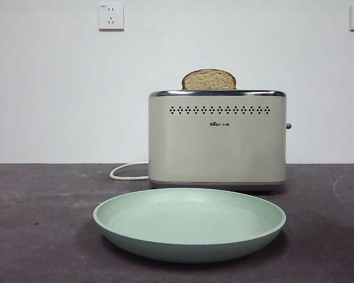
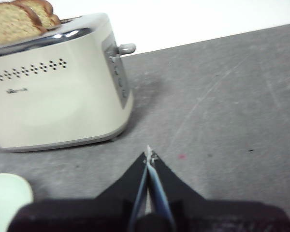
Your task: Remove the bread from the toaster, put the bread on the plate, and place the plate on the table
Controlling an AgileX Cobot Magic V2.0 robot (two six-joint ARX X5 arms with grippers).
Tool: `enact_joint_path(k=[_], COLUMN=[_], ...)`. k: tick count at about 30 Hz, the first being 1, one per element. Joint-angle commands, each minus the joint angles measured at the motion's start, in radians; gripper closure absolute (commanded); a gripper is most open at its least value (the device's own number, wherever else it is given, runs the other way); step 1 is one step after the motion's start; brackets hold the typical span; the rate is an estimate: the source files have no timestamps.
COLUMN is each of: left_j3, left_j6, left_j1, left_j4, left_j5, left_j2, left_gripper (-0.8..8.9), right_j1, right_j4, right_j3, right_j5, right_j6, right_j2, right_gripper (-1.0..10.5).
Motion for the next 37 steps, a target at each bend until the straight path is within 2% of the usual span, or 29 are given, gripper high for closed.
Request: enact_joint_path(k=[1,6,12,23,28,31,37], left_j3=[0.054,0.165,0.341,0.669,0.781,0.827,0.859], left_j6=[-0.054,-0.097,-0.095,-0.020,0.057,0.083,0.087], left_j1=[0.002,0.002,0.002,0.002,0.002,0.002,0.002], left_j4=[0.001,-0.050,-0.161,-0.475,-0.645,-0.718,-0.746], left_j5=[0.026,0.042,0.171,0.391,0.405,0.410,0.427], left_j2=[-0.003,0.011,0.081,0.269,0.328,0.348,0.374], left_gripper=[8.21,8.21,8.21,8.21,8.21,8.21,8.17], right_j1=[0.001,0.001,0.001,0.002,0.002,0.002,0.002], right_j4=[0.013,0.007,-0.134,-0.597,-0.769,-0.859,-0.899], right_j3=[0.044,0.131,0.322,0.766,0.911,0.966,0.982], right_j5=[-0.033,-0.102,-0.221,-0.439,-0.450,-0.451,-0.449], right_j6=[0.045,0.086,0.086,-0.122,-0.163,-0.213,-0.228], right_j2=[0.008,0.060,0.191,0.506,0.604,0.639,0.650], right_gripper=[9.6,9.6,9.6,9.6,9.6,9.6,9.5])
